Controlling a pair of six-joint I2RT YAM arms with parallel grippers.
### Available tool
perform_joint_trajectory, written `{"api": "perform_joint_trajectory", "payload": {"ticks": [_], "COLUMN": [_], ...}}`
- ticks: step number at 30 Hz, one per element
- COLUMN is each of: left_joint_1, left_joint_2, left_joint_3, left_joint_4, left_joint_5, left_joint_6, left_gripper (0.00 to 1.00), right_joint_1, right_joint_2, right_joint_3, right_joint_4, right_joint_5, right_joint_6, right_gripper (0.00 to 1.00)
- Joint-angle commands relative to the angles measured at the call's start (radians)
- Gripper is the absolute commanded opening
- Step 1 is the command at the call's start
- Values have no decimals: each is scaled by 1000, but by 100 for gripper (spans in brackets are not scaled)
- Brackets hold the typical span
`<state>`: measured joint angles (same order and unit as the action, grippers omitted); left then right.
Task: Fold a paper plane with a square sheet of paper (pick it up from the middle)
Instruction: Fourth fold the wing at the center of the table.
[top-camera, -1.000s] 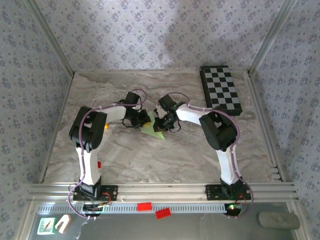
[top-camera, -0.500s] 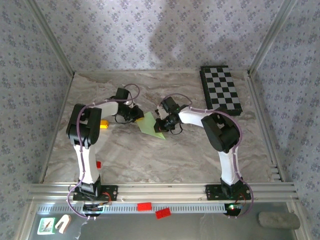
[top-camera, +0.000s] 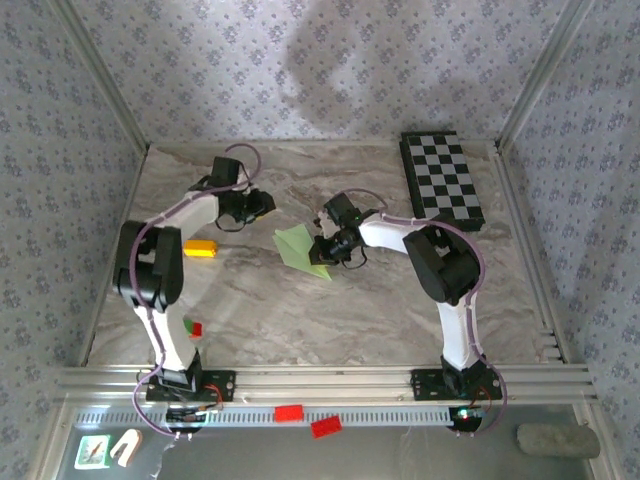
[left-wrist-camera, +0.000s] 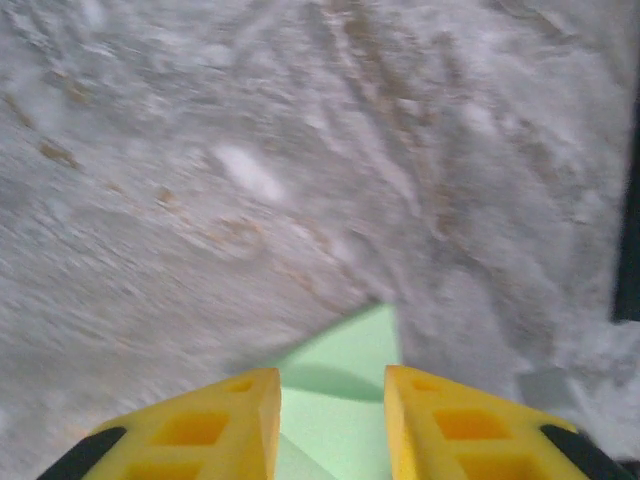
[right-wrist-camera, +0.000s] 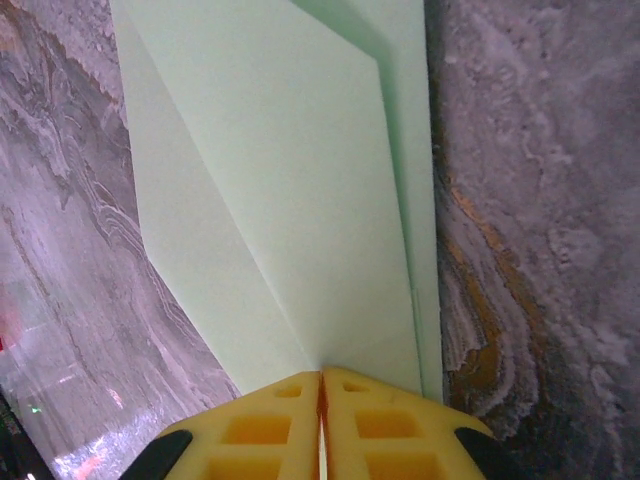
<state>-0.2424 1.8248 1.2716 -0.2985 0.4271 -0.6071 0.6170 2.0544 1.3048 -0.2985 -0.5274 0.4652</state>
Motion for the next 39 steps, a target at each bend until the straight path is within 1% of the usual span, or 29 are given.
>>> {"api": "perform_joint_trajectory", "payload": {"ticks": [1,6,8,11,15,18,24,30,39], "left_joint_1": [-43,-90,-107,-123,-124,-124,-125,-124,-123], "left_joint_2": [-65,-104,-108,-108,-108,-107,-91,-83,-78], "left_joint_3": [-91,-238,-282,-318,-347,-359,-373,-380,-376], "left_joint_4": [72,220,280,318,341,353,370,373,363], "left_joint_5": [21,54,69,59,43,32,33,37,41], "left_joint_6": [-117,-285,-342,-379,-404,-422,-440,-448,-454], "left_gripper": [37,42,43,45,47,49,50,51,51], "right_joint_1": [0,-4,-12,-37,-80,-92,-82,-63,-52], "right_joint_2": [-8,-96,-140,-173,-160,-135,-63,-12,48], "right_joint_3": [18,-5,-37,-92,-104,-103,-31,29,95], "right_joint_4": [-34,77,124,172,190,181,143,99,41], "right_joint_5": [-12,-46,-33,7,0,-22,-92,-129,-135], "right_joint_6": [57,91,103,117,117,89,9,-50,-114], "right_gripper": [11,17,20,24,25,27,31,31,30]}}
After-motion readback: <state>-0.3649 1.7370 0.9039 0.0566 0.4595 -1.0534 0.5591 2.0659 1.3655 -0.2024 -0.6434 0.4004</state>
